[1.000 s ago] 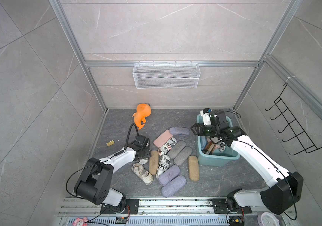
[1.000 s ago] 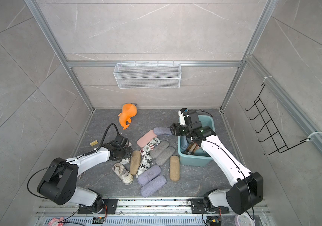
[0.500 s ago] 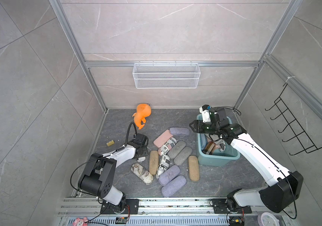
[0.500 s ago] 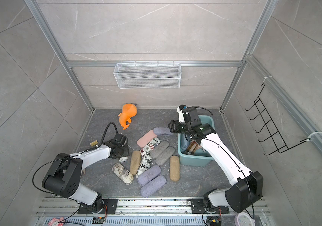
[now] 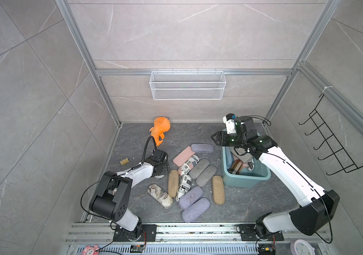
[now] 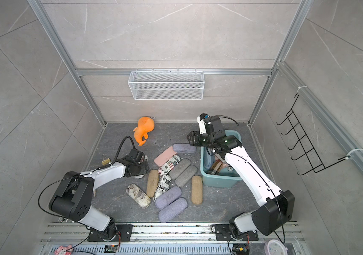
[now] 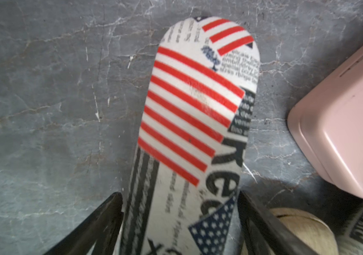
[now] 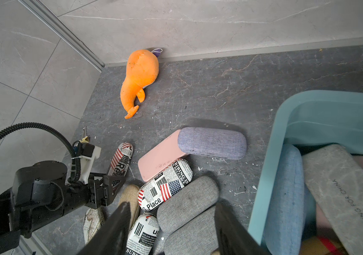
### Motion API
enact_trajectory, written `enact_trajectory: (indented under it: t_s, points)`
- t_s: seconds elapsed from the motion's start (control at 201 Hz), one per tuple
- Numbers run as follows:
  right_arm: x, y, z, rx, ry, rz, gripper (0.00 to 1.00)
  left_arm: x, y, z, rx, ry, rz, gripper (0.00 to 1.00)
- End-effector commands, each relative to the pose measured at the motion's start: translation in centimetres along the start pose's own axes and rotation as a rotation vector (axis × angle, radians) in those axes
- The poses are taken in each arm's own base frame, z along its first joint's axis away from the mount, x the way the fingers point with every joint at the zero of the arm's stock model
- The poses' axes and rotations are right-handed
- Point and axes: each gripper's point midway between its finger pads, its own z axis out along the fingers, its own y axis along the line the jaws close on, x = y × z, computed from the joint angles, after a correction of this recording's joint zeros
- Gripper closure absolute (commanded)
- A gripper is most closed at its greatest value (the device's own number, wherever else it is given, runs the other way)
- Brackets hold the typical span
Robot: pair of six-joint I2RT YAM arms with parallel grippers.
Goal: Put the glasses cases into the storage boxes
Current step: Pick up the glasses case at the center of the board.
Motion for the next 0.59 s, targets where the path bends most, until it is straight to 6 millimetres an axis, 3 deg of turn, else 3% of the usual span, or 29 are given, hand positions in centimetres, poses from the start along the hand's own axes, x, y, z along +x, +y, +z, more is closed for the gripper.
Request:
enact_trajectory:
  t_s: [0.0,0.189,0.339,0.499,0.588]
  points:
    - [-0.4,0.8,-0.2,-0.007,-0.002,0.006,0.37,0.6,-0.1,-0.7,0.03,0.011,-0.032,0.17]
    - [-0.2,1.3,0.1,-0.008,0.002,0.006,0.37,1.6,-0.1,1.0,0.022,0.053,-0.025,0.27]
    - [0.0,1.7,0.1,-0.008,0.002,-0.001,0.39,2.1,0.2,1.5,0.002,0.068,-0.024,0.27]
    - [0.1,2.0,0.0,-0.007,0.003,-0.008,0.41,1.8,0.4,1.2,0.001,0.045,-0.024,0.38]
    - [0.0,2.3,0.0,-0.014,-0.001,-0.004,0.43,1.2,0.0,0.1,0.03,0.012,-0.025,0.43]
